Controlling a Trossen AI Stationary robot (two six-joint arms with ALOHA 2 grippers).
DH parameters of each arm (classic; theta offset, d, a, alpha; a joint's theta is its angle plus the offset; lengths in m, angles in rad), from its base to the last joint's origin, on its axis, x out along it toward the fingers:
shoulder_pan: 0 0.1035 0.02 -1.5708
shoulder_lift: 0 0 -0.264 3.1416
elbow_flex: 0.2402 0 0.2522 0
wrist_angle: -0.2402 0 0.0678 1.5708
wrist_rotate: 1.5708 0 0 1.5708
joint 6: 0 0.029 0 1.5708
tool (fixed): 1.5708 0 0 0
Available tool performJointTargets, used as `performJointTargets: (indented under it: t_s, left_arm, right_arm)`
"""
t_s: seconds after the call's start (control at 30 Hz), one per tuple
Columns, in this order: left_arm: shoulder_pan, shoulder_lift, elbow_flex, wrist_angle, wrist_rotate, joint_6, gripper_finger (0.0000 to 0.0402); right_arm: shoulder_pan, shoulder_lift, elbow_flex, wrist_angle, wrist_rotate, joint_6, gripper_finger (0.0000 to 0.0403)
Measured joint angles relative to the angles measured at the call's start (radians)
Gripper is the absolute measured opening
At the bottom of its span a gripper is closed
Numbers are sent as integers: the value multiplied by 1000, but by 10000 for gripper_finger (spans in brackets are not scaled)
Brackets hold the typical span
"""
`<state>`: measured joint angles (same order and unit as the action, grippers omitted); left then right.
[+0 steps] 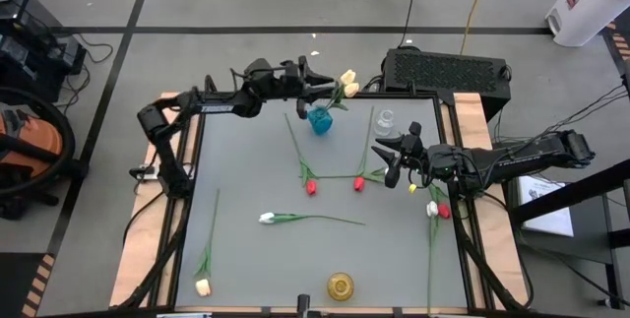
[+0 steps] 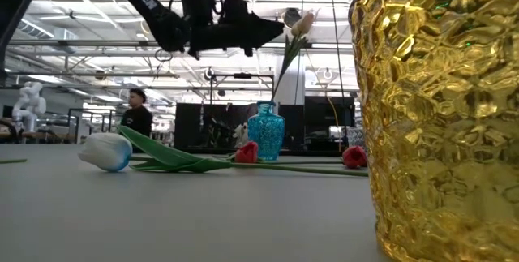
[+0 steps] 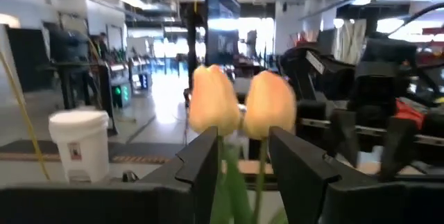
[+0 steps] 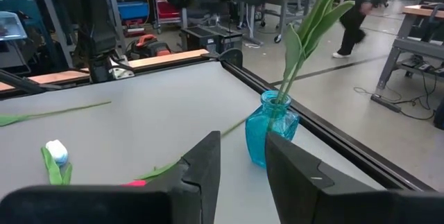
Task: Sort flowers into vase by color
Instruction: Put the yellow flower into the blue vase
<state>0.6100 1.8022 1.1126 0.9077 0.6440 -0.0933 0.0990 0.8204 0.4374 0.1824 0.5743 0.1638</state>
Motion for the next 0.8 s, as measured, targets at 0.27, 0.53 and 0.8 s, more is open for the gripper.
performJointTargets:
  t_s: [0.27, 0.53, 0.8]
  left_arm:
    - [-3, -157, 0, -442, 35, 200, 135]
    - [-35, -259, 0, -726, 87, 260, 135]
    - [-127, -268, -3, -878, 134, 263, 135]
  right_arm:
    - [0, 0, 0, -26, 0, 0, 105]
    - [0, 0, 0, -37, 0, 0, 105]
    - [0, 0, 0, -37, 0, 0, 105]
